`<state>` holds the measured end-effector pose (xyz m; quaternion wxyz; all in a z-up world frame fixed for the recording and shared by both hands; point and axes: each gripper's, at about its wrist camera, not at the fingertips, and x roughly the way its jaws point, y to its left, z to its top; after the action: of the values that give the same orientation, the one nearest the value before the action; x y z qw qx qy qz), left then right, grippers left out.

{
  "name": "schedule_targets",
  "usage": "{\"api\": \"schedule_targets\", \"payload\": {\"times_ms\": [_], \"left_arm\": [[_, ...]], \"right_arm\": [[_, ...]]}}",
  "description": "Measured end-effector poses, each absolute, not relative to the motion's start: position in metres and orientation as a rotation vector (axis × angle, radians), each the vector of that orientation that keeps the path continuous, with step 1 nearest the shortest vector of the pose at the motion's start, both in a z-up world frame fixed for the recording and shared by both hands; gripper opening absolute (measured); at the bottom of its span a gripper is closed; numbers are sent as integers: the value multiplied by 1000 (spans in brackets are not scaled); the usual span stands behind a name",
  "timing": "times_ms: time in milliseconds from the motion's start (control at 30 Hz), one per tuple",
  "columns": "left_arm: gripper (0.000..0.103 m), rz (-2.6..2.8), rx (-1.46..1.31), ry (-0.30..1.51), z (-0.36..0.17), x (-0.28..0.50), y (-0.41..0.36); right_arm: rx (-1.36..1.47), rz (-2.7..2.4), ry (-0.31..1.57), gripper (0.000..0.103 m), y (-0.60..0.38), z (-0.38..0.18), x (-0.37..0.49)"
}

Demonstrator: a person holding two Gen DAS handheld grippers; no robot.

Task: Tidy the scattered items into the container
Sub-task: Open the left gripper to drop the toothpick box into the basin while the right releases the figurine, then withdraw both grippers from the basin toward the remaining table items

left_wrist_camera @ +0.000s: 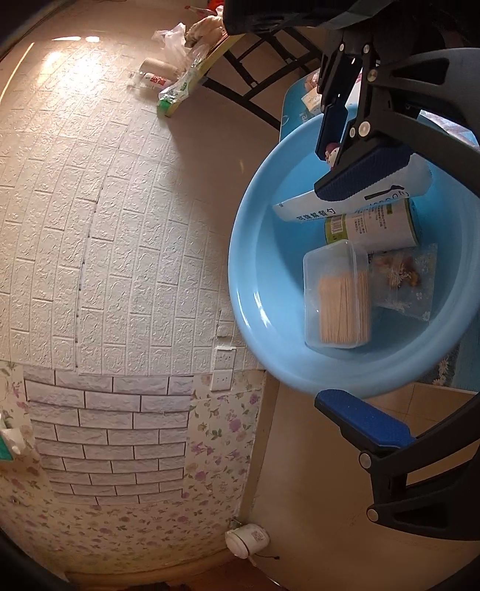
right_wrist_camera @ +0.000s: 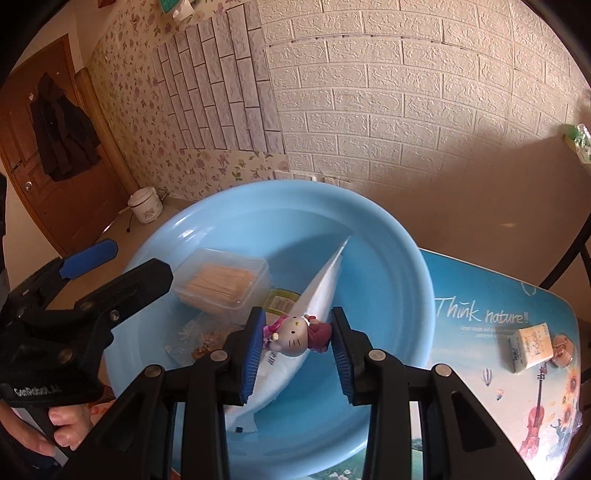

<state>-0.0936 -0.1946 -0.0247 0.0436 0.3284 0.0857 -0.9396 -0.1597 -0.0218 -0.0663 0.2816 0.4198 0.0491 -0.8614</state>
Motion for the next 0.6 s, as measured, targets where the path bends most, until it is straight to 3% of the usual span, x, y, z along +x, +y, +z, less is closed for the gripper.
{"api": "schedule_targets", "payload": {"times_ms": [200,267,333,433,600], "left_arm": [[103,-2842,1002,278,-25,-90,-201],[103,-2826,1008,279,-24,-89,-202],[103,-2802,1001,266,-24,-85,-199],[103,-2793,969,280,-22,-76,-199],[103,-2782,950,321,-20,-68,-199]], "right_arm": [[1121,-2304,167,37,-25,-71,-159],[1123,-2300,154,44,-23,-71,-159],[1112,-2311,140,62,-20,-68,-159],[1077,-2362,150,78,-15,-63,-156],[1055,-2394,97,78,-1,-56,-147]]}}
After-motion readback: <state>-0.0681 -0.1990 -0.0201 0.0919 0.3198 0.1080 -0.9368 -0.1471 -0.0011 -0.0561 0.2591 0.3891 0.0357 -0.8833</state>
